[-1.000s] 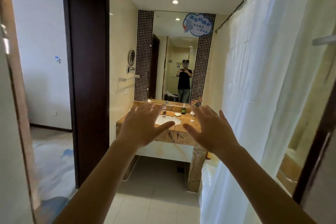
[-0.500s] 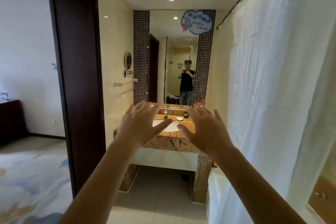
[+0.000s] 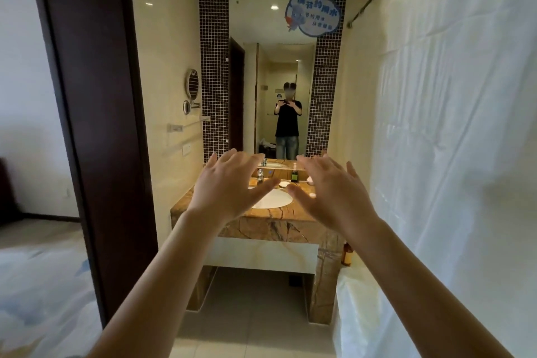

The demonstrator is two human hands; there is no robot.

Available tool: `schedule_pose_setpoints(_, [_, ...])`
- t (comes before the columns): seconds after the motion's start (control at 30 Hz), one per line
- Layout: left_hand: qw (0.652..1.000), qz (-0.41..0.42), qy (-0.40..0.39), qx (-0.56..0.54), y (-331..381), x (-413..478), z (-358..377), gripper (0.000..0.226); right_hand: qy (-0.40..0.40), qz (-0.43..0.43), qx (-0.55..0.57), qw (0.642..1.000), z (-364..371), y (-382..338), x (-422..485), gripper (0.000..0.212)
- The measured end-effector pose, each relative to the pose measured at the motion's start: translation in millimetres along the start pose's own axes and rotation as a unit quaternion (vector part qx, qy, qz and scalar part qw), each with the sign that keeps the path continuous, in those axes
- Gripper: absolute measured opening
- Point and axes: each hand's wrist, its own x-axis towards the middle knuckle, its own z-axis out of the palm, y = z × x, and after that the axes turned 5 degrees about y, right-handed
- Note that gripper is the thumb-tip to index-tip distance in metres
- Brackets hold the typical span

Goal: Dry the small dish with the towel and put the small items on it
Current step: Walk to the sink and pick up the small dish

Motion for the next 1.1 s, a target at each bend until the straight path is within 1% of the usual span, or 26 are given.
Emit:
schedule_pose_setpoints(0.17, [1.0,0.013,0.004,-0.001,-35.8,34.4,24.6,0.084,0.016,0.012,-0.009,1.0,27.8,-6.2,41.2,0.069])
schedule_pose_setpoints(0.37, [1.0,0.014,0.016,-0.021,-66.6,63.5,54.9,0.078,0.005,0.033,-0.015,0.999,59.8,-7.0,74.0,0.071])
schedule_pose_setpoints(0.53, [0.999,0.022,0.005,-0.029,-80.3,81.5,83.7,0.081,-0.003,0.035,-0.023,0.999,90.6,-1.3,97.0,0.072])
schedule_pose_setpoints(0.73, [0.999,0.008,0.008,-0.039,-95.7,112.5,123.1,0.079,-0.012,0.024,-0.013,1.0,130.4,19.1,133.9,0.076])
schedule_pose_setpoints(0.83, [0.999,0.004,0.006,-0.036,-101.4,134.5,143.7,0.078,-0.013,0.023,-0.017,1.0,148.9,34.9,157.0,0.074])
schedule_pose_setpoints(1.1, [0.999,0.001,0.013,-0.035,-109.3,195.3,195.7,0.075,0.0,0.012,-0.015,1.0,185.3,74.2,219.2,0.077])
